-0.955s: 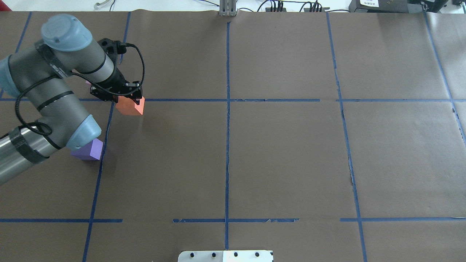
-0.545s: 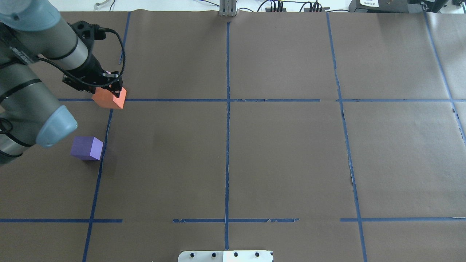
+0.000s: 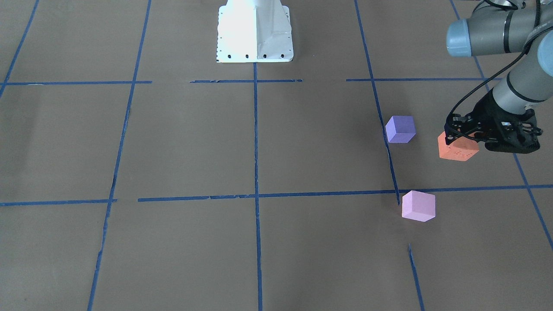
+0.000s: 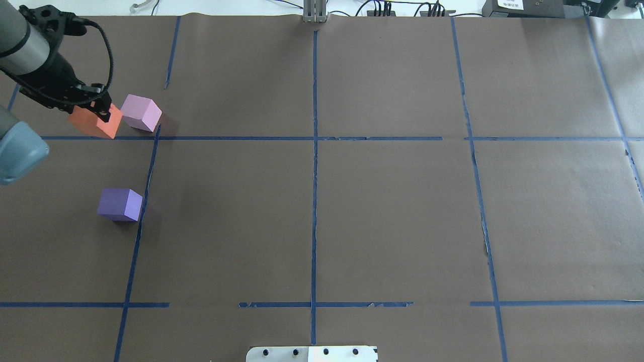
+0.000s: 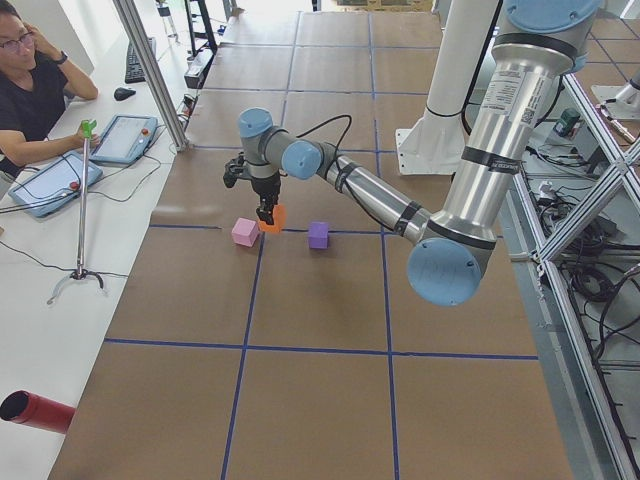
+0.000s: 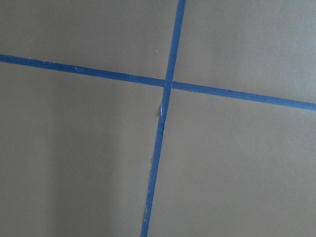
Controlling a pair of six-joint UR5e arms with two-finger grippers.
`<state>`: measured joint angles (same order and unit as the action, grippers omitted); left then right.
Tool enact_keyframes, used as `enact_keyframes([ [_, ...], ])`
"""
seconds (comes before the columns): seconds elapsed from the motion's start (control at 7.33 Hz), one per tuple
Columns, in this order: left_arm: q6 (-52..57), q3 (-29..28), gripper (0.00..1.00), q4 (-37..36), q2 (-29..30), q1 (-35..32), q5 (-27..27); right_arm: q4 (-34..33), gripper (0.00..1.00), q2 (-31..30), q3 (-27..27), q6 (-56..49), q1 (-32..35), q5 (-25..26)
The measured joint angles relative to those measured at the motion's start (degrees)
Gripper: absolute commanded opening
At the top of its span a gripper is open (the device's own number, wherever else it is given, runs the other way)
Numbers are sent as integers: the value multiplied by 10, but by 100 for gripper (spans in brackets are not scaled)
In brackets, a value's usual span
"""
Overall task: Arrange blocks in a line
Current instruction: 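Lower the orange cube between the pink and purple cubes with the left gripper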
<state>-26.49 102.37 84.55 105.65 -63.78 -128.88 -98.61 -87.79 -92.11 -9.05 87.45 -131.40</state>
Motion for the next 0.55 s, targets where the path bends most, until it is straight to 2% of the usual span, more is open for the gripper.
enact_keyframes([
  [0.27,-40,-54,0,61,2,2,-8,0,100,0,0,0,0,0],
  [0.55,-106,-77,0,111,12,38,-8,0,100,0,0,0,0,0],
])
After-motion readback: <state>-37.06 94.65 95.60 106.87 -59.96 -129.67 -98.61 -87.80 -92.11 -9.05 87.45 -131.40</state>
